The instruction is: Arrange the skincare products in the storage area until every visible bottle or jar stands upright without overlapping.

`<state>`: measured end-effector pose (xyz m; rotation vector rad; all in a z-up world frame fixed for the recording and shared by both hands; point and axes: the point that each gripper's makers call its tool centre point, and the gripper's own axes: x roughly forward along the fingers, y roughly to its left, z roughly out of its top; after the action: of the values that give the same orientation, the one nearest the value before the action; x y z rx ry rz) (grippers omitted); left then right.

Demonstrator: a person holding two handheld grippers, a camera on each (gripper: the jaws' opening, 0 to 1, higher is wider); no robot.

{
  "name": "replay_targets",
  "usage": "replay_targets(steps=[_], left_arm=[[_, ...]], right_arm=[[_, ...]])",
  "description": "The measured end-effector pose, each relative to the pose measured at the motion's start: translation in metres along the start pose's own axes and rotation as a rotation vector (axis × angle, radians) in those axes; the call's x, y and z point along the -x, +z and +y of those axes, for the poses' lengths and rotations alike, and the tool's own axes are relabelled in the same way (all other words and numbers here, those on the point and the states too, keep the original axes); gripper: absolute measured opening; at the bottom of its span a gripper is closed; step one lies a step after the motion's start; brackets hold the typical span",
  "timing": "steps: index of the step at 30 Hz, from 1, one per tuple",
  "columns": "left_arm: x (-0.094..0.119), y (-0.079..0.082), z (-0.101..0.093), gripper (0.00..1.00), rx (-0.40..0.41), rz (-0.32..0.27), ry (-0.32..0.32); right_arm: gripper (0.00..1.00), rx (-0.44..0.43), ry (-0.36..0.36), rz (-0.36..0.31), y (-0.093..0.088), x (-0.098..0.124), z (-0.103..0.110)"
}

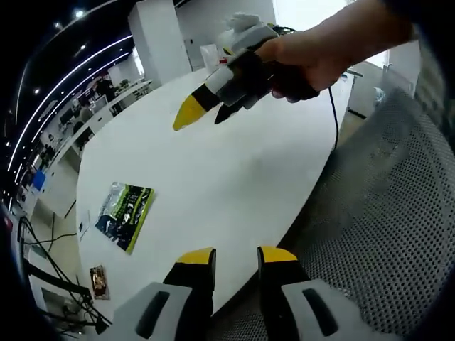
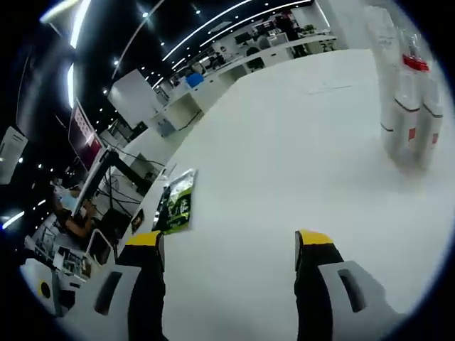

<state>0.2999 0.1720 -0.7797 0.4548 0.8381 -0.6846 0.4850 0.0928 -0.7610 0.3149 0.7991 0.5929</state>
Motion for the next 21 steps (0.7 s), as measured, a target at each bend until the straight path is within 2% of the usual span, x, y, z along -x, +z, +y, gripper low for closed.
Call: replay_targets(steps=[3,6,11,14,16,21], left_arm=[[-0.001,-0.002,-0.001,0.23,-0.019,0.015,0.000],[0.001,0.001,0.002,0.23,-0.015,-0.003,0.010],[0.003,0.001,0.005,0.22,-0.014,-0.010,0.025],[0.003,0.002,0.008,0.22,-0.014,-0.017,0.036],[0.005,0.004,0.008,0.22,-0.014,-0.027,0.040],[0.004,0.001,0.009,0.22,-0.014,-0.016,0.041]], right_arm=[[0.76,0.024,0.033,0.029,0.006,-0.019,0.023],[0.81,0.077,0.046,0.056,0.007,-0.033,0.039],[0.82,0.164,0.068,0.141,-0.001,-0.059,0.069],[0.81,0.204,0.064,0.201,-0.007,-0.072,0.078],[0.78,0.223,0.043,0.203,-0.004,-0.079,0.081],[0.81,0.205,0.030,0.220,0.001,-0.100,0.091]])
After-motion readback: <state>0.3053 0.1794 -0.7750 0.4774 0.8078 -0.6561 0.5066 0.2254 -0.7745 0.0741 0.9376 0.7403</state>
